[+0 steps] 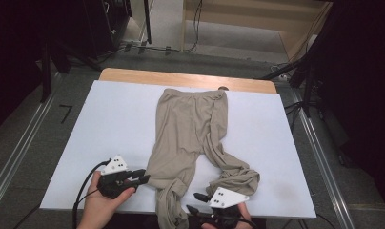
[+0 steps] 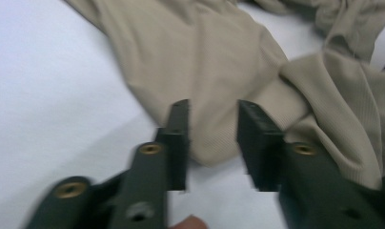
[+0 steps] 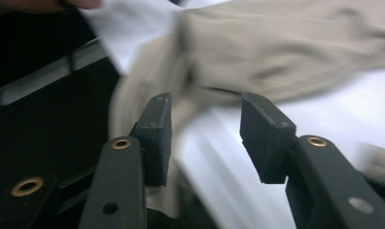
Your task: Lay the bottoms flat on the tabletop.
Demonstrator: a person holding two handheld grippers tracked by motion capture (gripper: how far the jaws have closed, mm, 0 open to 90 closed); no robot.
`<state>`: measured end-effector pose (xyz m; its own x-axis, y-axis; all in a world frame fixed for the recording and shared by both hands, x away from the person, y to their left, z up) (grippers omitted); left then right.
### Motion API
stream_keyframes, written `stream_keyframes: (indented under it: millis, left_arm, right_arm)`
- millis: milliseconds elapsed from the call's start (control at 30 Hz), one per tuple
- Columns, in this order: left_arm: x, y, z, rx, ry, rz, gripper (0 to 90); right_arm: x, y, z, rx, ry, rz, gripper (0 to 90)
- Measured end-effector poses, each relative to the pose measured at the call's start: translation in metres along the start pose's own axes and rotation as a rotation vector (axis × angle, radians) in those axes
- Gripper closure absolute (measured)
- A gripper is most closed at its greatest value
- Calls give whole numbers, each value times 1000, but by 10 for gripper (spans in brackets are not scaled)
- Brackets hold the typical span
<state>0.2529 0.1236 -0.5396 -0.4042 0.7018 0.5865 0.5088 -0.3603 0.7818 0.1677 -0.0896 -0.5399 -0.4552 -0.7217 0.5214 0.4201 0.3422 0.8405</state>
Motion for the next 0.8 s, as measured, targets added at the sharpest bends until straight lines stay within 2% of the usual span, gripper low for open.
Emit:
stream_keyframes:
  millis: [100, 167, 200, 233, 267, 333, 367, 400, 433, 500, 567, 633, 667, 700, 733, 800]
  left_arm:
    - [-13, -3, -7, -15, 4, 21, 483]
    - [-21, -4, -9, -32, 22, 34, 466]
    - [-25, -4, -11, -44, 33, 39, 469]
    - [-27, -4, -11, -62, 53, 35, 488]
    - [-28, -3, -11, -72, 75, 41, 568]
    - [-29, -2, -11, -80, 74, 57, 767]
    - [-29, -2, -11, -82, 68, 62, 847]
    - [-28, -2, -10, -89, 70, 64, 881]
    - [-27, -2, -10, -96, 64, 68, 889]
    - [-23, 0, -9, -87, 51, 60, 890]
    - [-18, 2, -7, -74, 29, 40, 891]
    - [-13, 5, -6, -69, 20, 26, 891]
    - [-11, 6, -5, -67, 15, 20, 889]
    - [-10, 6, -4, -60, 7, 18, 878]
    - [-8, 7, -3, -52, 1, 13, 846]
    - [-6, 6, -2, -46, 6, 15, 725]
  right_arm:
    - [-18, 3, 22, 5, 38, 14, 403]
    - [-32, 2, 32, 24, -5, 44, 301]
    - [-40, 0, 34, 29, -41, 65, 280]
    - [-46, -2, 35, 30, -66, 80, 309]
    - [-52, -5, 35, 37, -81, 93, 398]
    - [-54, -6, 34, 59, -145, 74, 596]
    - [-52, -5, 33, 54, -122, 72, 709]
    - [-48, -5, 34, 26, -69, 69, 764]
    - [-44, -5, 36, 9, -37, 71, 789]
    - [-33, -8, 42, 20, -3, 84, 796]
    - [-20, -13, 51, 17, 53, 87, 794]
    - [-10, -17, 57, -2, 103, 94, 763]
    - [-6, -18, 59, -8, 122, 109, 719]
    - [-3, -20, 59, -7, 128, 124, 629]
    - [0, -21, 55, -2, 96, 128, 535]
    - [4, -19, 44, -11, 39, 119, 432]
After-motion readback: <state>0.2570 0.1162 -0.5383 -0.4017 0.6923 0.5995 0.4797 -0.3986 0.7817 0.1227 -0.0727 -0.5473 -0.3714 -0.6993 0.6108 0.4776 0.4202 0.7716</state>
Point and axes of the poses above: each handheld gripper's, and its own axes: x roughly backward along the jaws, y roughly out of its top, z roughly to its left, the point moved 7 cm from there along -x, roughly forward along the jaws, and after that the axes turned 4 degrees about -z, right-handed, at the moved point
